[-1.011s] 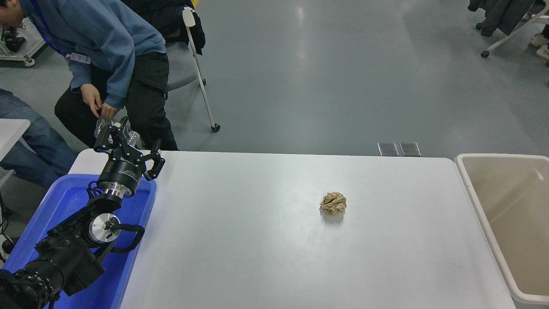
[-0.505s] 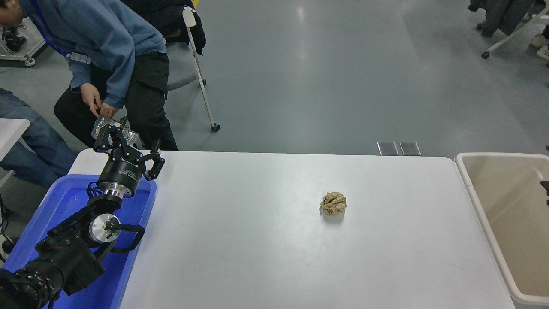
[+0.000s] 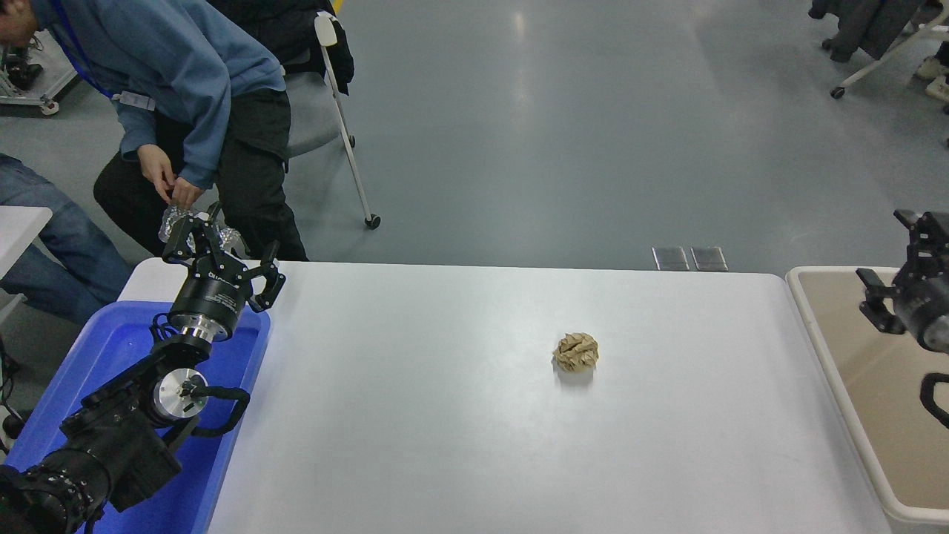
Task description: Dispose of the paper cup in the dustbin
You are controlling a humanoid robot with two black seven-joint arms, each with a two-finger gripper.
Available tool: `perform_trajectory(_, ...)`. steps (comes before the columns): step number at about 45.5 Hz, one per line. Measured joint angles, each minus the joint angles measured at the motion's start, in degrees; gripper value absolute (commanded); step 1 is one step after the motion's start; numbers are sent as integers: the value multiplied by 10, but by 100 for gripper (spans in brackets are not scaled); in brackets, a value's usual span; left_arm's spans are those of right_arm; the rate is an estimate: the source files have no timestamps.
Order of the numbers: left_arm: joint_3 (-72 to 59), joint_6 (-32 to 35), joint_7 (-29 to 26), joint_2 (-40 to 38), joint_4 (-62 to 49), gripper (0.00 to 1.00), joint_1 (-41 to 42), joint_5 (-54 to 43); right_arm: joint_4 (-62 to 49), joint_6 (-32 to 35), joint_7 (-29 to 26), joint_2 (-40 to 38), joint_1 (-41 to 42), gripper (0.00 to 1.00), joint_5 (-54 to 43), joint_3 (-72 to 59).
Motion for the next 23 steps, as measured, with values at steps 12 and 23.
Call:
perform_trajectory(12,0,0,0,0,0,100,0,0,36,-11,37,90,-59,99,-93,66)
perform_trajectory(23,0,0,0,0,0,100,0,0,55,-15,50,126,-86,99,-129,77)
